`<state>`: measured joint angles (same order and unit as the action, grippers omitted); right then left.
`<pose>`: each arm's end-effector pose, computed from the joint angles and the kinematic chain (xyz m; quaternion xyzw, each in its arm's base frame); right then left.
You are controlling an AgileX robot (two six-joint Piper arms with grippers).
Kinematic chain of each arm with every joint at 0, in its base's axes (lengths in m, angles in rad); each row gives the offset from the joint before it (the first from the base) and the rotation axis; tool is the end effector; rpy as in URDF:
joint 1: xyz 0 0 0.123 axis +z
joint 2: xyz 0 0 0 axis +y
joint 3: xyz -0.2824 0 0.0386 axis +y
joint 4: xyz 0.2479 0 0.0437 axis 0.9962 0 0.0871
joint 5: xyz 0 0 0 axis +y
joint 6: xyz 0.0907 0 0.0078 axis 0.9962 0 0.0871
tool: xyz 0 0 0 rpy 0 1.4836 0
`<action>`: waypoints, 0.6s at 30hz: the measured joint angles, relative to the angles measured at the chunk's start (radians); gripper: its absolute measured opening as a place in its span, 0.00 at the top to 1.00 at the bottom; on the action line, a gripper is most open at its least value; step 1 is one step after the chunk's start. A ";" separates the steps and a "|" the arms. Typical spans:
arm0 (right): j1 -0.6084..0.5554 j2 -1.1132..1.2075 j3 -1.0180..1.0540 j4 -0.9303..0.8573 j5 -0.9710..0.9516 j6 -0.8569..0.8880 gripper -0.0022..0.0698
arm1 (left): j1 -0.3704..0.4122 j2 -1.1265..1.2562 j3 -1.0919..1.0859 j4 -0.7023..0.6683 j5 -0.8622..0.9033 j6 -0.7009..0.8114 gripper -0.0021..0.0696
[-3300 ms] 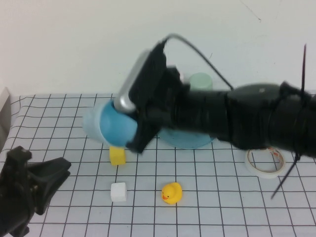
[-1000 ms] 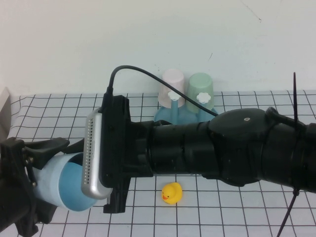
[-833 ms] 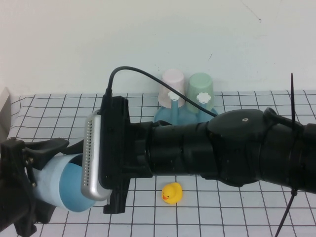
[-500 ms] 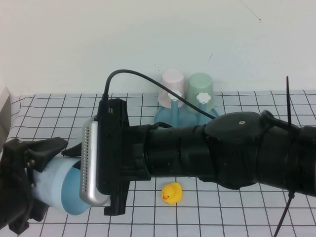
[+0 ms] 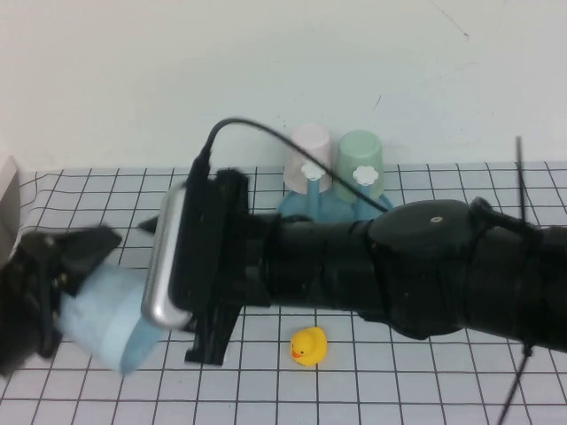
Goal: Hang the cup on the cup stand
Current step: Adjust the cup with two arms
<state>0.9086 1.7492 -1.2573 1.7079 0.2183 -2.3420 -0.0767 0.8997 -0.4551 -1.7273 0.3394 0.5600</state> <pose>0.2366 0.3354 0.2830 -0.6154 0.5477 0.1658 0.5421 0.1764 -0.0437 0.2754 -0.3309 0.7288 -0.4514 0.3944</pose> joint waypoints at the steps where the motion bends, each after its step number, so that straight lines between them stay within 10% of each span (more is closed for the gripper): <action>1: 0.000 -0.009 0.002 0.002 -0.028 0.013 0.26 | 0.000 0.000 -0.020 0.003 0.004 0.040 0.20; 18: 0.000 -0.121 0.085 0.017 -0.096 0.056 0.25 | 0.000 0.000 -0.117 0.021 0.063 0.219 0.24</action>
<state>0.9086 1.6279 -1.1723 1.7248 0.1220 -2.2860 -0.0767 0.8997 -0.5723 -1.7064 0.4026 0.7795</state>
